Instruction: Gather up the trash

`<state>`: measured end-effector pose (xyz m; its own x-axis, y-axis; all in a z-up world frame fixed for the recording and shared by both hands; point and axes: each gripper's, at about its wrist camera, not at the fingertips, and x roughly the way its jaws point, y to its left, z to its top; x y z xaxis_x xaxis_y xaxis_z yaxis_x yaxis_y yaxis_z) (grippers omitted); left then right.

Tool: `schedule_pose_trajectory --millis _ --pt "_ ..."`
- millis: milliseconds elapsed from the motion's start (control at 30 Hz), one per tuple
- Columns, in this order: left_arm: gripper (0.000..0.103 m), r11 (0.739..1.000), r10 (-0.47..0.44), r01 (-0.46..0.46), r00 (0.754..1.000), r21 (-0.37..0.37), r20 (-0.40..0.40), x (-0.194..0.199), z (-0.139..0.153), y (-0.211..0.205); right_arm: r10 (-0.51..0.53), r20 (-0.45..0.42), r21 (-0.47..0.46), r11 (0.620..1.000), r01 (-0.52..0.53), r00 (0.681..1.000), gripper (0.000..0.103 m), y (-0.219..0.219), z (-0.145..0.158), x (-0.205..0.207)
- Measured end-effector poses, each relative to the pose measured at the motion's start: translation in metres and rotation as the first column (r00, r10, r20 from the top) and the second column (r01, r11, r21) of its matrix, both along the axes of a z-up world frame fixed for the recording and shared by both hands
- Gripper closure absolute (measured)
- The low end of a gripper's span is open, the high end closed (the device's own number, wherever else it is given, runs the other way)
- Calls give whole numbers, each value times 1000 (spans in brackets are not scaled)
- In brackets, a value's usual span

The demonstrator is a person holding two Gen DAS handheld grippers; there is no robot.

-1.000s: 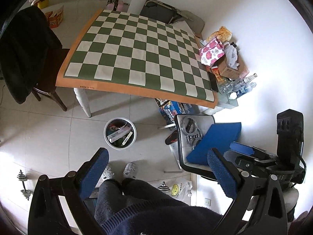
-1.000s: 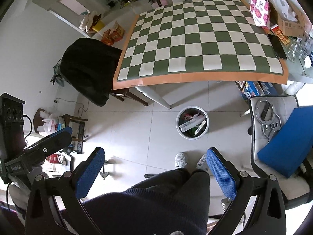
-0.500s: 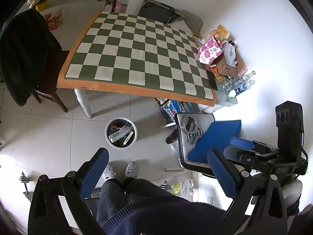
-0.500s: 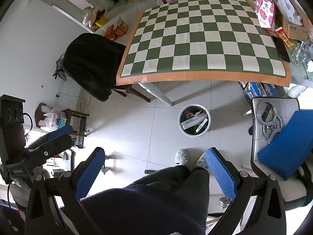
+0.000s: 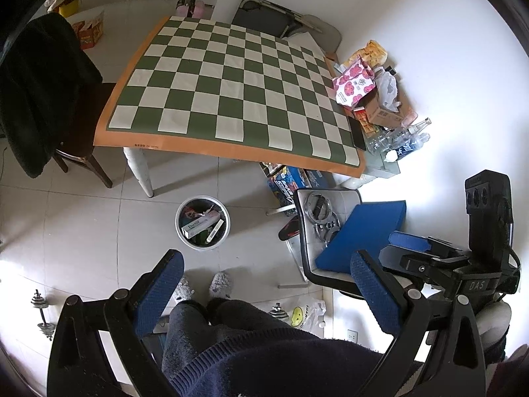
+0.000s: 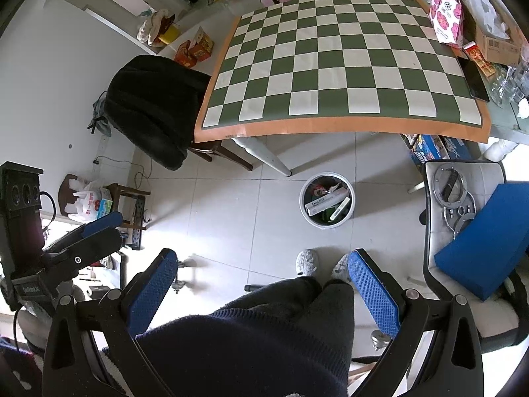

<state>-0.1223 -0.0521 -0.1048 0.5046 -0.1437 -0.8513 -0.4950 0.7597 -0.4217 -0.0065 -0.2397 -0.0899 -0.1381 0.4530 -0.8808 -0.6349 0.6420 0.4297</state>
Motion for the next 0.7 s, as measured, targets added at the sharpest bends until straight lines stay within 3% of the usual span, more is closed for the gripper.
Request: schedule_pose_trajectory --millis 700 --pt "0 1000 3 -3 1000 -11 5 9 0 -15 0 -8 6 1000 1 1000 0 -5 1 3"
